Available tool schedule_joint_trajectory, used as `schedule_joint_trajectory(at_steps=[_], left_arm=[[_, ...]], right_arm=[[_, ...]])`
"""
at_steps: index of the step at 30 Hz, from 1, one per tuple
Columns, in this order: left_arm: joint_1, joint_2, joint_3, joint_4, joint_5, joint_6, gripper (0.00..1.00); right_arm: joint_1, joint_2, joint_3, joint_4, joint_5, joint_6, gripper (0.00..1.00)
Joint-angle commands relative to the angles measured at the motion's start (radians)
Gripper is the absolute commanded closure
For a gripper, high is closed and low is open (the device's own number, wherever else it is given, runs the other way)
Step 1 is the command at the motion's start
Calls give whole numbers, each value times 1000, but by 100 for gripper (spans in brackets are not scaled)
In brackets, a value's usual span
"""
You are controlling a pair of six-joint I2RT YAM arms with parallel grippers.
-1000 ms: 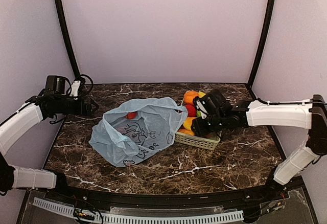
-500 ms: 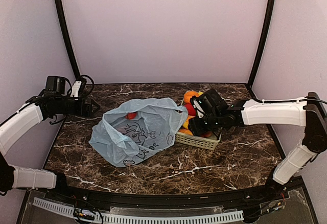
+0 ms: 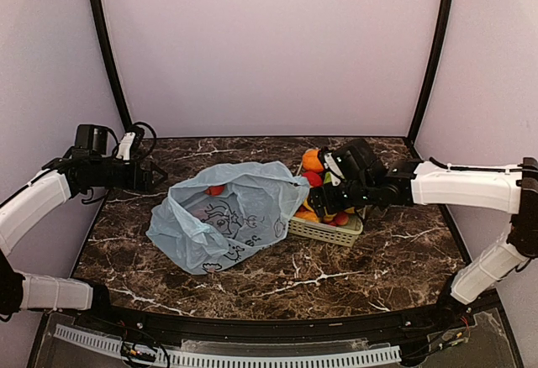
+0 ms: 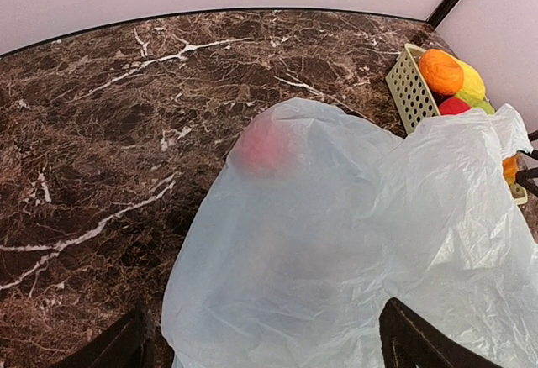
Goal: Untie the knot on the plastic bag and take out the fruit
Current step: Place the fake fruit in the bin, then move the takeout bag to the center of the board.
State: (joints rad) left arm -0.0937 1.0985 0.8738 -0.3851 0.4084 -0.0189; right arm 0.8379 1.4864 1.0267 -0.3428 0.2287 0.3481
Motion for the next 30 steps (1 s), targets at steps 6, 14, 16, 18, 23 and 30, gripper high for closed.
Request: schedule_joint_trajectory(at_steps=[6,14,16,18,23,30], left_arm=[[2,-41,-16,162,162,-159,8],[-34,118,102,148,170,-200,9],[-55,181,137,152,165,-210,9],[-76,249,177,158,156,-218,10],[-94,441,330,143,153,-237,11],[-115,670,544,31,87,-150,12]], right_arm=[[4,-191,-85,138,-84,-35,15],[74,-218,-131,367,-224,-81,25],[108,-162,-109,398,-222,-83,25],[140,-98,-82,434,-224,-84,27],[191,56,-28,569,-282,-73,29],[211,273,86,614,-305,-56,32]])
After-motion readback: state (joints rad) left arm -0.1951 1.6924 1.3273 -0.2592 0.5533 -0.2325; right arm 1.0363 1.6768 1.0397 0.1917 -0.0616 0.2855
